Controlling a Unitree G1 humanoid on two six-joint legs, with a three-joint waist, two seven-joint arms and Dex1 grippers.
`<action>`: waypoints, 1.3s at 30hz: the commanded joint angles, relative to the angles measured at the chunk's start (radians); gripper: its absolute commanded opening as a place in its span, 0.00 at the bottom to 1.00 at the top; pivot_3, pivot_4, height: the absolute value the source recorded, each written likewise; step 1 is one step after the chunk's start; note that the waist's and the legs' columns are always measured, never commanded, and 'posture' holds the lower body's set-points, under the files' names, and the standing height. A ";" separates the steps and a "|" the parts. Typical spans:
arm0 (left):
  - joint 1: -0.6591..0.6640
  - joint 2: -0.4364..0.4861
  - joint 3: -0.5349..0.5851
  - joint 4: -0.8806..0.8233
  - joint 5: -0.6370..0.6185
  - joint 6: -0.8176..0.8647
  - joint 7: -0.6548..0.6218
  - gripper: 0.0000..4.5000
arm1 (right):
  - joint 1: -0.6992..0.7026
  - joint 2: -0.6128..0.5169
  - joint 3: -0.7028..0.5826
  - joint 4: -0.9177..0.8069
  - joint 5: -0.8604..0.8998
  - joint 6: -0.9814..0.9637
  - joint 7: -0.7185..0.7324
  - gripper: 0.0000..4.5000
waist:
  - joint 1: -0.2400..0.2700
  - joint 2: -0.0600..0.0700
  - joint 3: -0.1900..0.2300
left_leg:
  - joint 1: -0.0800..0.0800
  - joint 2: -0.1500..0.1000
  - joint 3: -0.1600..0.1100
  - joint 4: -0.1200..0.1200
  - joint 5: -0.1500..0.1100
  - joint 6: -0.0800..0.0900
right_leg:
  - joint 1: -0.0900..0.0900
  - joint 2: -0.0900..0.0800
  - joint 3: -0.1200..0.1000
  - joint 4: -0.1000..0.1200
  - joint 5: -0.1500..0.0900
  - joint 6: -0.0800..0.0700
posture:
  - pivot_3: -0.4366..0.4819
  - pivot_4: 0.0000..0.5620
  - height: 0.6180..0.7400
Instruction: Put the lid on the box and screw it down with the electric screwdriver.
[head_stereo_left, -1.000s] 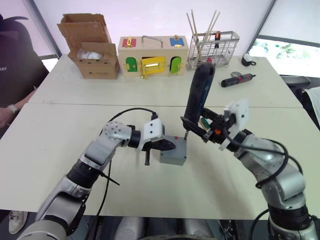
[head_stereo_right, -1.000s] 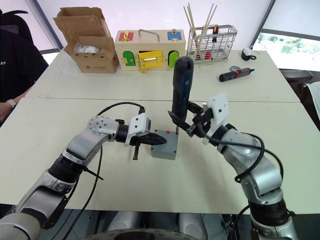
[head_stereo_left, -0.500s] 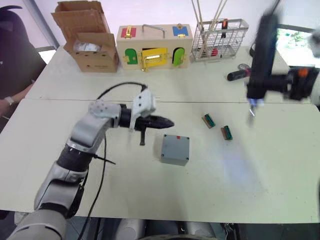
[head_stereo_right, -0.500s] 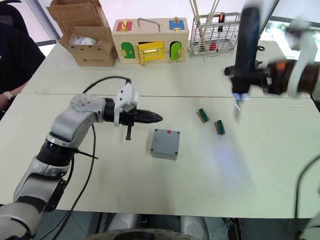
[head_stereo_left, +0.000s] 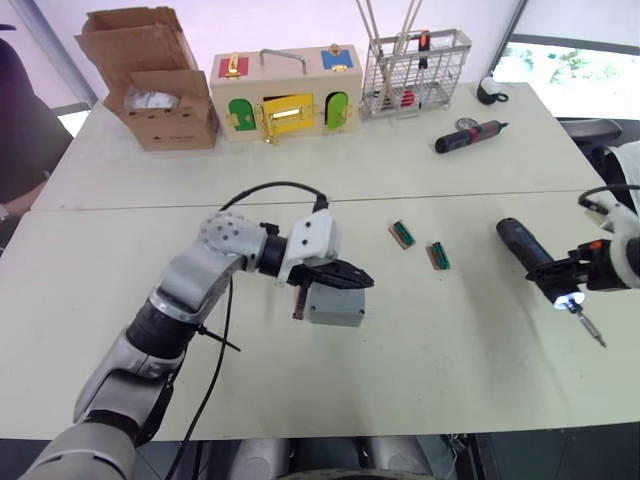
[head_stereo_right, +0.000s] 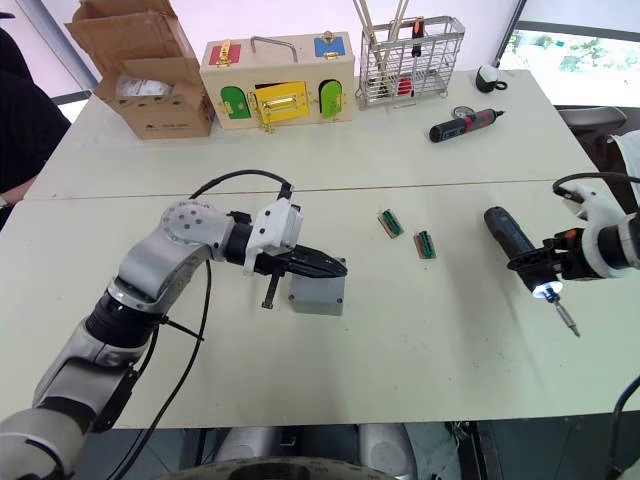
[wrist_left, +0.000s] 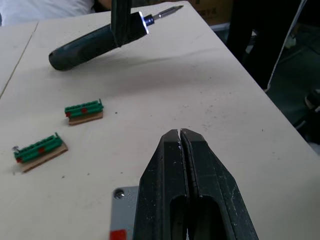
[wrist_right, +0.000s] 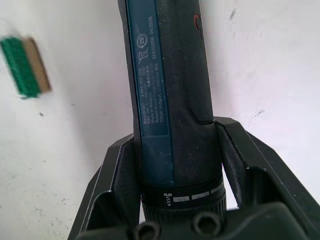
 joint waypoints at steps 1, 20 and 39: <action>0.023 0.015 0.021 -0.068 -0.010 0.031 0.038 0.00 | -0.033 0.010 -0.010 0.032 -0.048 -0.013 0.026 0.44 | 0.003 0.000 0.000 | 0.000 0.000 0.000 0.000 0.000 0.000 | 0.000 0.000 0.000 0.000 0.000 0.000 | 0.48 0.27 1.00; 0.058 0.032 0.031 0.005 0.002 0.032 0.079 0.00 | 0.188 0.097 -0.206 -0.116 -0.123 -0.146 -0.040 1.00 | 0.005 -0.004 -0.001 | 0.001 0.000 0.000 0.012 -0.001 0.002 | 0.007 0.000 0.000 0.002 0.000 0.000 | 0.48 0.27 1.00; 0.170 0.158 0.220 0.143 -0.093 0.137 0.071 0.00 | 0.480 0.487 -0.575 -0.998 0.229 -0.229 -0.164 1.00 | 0.028 -0.008 -0.003 | -0.001 0.000 -0.007 0.011 -0.001 0.000 | 0.007 -0.001 -0.006 0.003 0.001 0.002 | 0.48 0.27 1.00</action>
